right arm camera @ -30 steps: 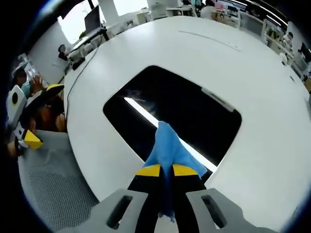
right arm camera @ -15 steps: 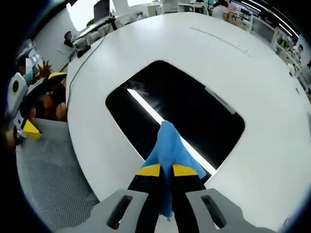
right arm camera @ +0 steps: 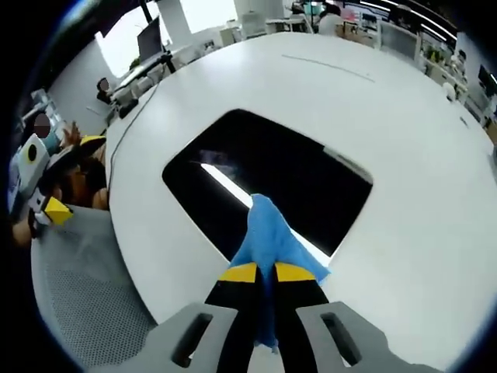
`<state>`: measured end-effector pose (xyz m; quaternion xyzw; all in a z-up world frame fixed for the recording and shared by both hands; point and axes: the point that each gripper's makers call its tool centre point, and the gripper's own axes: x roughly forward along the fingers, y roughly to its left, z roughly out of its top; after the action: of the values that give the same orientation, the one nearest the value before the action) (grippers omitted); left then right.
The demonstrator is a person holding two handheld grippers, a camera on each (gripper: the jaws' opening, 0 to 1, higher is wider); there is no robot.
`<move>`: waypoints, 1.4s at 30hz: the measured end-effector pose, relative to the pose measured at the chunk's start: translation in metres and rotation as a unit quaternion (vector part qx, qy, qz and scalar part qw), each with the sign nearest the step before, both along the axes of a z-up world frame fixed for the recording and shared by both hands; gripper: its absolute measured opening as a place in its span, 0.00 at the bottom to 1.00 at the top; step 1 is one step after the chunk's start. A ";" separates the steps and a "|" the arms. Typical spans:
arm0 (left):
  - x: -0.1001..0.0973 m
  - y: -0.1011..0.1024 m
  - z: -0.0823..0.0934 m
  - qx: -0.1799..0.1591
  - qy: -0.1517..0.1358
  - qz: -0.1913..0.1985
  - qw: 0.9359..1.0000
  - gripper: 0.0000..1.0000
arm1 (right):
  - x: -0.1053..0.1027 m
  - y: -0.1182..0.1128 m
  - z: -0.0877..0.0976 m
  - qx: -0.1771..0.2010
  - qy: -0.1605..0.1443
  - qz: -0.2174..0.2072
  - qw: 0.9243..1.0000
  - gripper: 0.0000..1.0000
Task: Wipe the mirror surface with the cleaning cloth until all visible marks leave the cleaned area.
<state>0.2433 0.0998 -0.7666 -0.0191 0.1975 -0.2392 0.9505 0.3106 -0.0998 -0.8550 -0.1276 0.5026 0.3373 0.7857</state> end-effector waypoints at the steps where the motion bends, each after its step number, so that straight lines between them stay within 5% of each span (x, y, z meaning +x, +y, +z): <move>1: 0.000 0.000 0.000 0.000 0.000 -0.001 1.000 0.78 | 0.000 -0.004 0.000 -0.005 0.000 -0.002 1.000 0.01; 10: 0.001 -0.003 0.004 -0.014 -0.006 -0.006 1.000 0.79 | 0.000 -0.006 0.000 0.000 -0.020 -0.018 1.000 0.01; 17: 0.000 -0.004 0.001 -0.009 -0.003 -0.010 1.000 0.78 | 0.002 -0.007 0.001 0.045 -0.052 -0.059 0.996 0.01; 42: 0.001 -0.004 0.004 -0.003 -0.015 -0.012 1.000 0.82 | 0.028 -0.003 -0.002 0.018 -0.068 -0.078 0.994 0.01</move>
<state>0.2446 0.0955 -0.7626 -0.0159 0.1830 -0.2517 0.9502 0.3382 -0.1027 -0.8568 -0.0962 0.4500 0.2741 0.8445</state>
